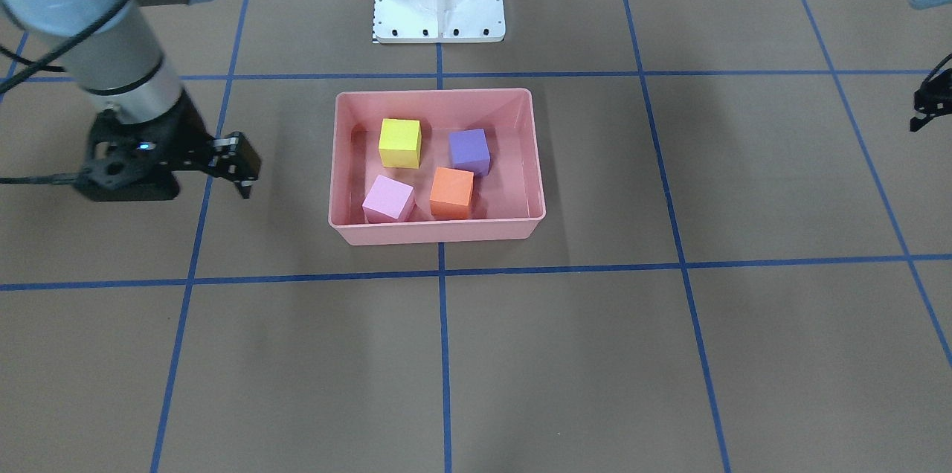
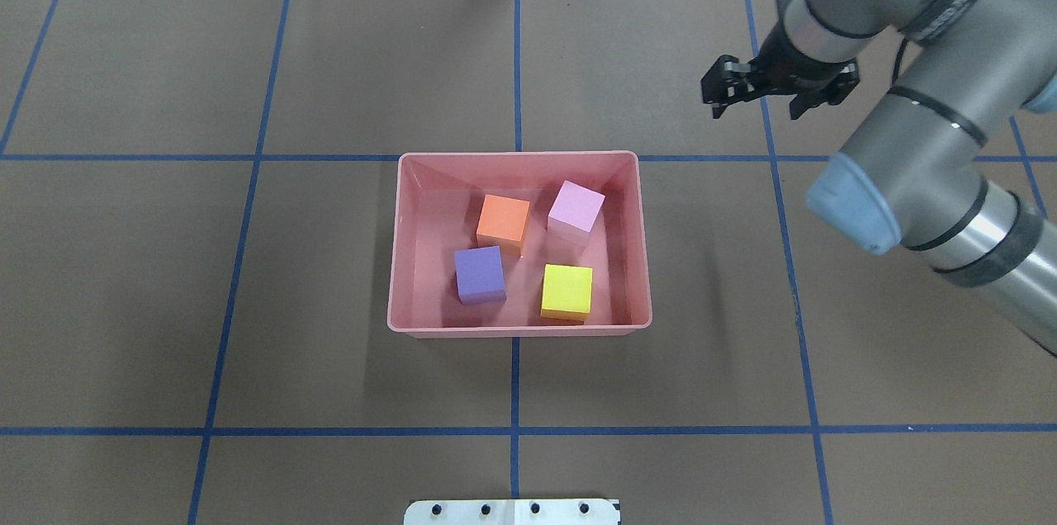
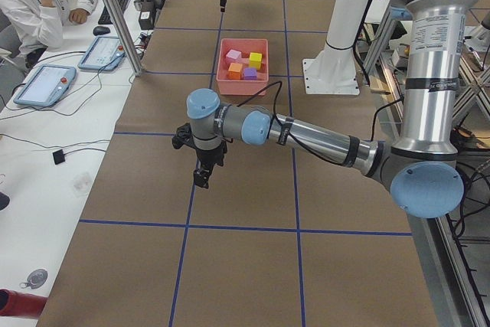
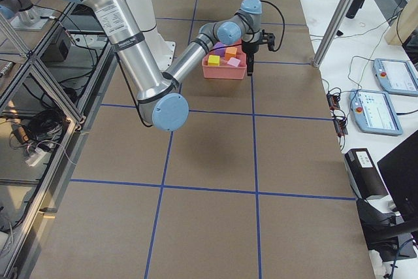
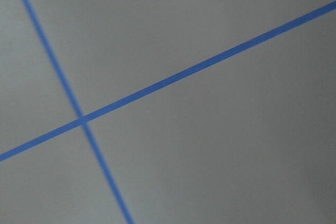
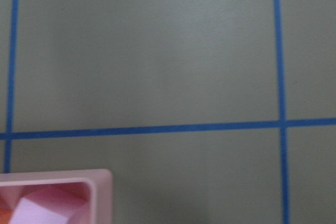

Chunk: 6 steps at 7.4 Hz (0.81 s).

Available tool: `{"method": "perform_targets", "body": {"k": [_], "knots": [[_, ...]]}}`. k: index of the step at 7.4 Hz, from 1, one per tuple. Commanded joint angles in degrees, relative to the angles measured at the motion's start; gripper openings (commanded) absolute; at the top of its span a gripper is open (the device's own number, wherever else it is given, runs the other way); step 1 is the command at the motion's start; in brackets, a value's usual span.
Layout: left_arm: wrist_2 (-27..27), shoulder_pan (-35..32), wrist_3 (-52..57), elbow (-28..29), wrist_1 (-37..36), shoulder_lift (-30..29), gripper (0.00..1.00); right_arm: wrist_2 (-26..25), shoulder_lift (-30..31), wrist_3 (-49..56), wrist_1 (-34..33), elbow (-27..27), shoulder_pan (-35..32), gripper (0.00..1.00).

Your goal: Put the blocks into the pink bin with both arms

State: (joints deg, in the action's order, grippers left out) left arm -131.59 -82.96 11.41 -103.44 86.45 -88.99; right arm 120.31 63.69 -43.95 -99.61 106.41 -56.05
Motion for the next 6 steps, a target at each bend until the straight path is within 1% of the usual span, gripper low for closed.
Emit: {"method": "perform_targets", "body": {"k": [1, 2, 3, 4, 5, 6], "knots": [[-4.6, -10.0, 5.6, 3.7, -0.1, 2.6, 1.00, 4.7, 9.0, 20.1, 0.2, -0.4, -11.1, 0.99], [-4.6, -10.6, 5.6, 3.6, 0.0, 4.7, 1.00, 7.4, 13.2, 27.9, 0.1, -0.5, -15.8, 0.99], [-3.8, -10.7, 5.1, 4.3, -0.1, 5.3, 1.00, 8.2, 17.3, 35.5, 0.2, -0.5, -18.7, 0.99], [-3.6, -11.3, 4.9, 6.5, 0.0, 4.2, 1.00, 8.3, 20.7, 40.5, 0.2, -0.5, -21.1, 0.99], [-3.8, -11.3, 4.4, 5.9, -0.1, 3.9, 1.00, 8.1, 24.3, 42.8, 0.2, -0.6, -23.2, 0.99], [-3.9, -11.3, 2.9, 5.9, -0.1, 4.1, 1.00, 8.4, 26.6, 42.8, 0.3, -0.6, -26.6, 0.99]]}}
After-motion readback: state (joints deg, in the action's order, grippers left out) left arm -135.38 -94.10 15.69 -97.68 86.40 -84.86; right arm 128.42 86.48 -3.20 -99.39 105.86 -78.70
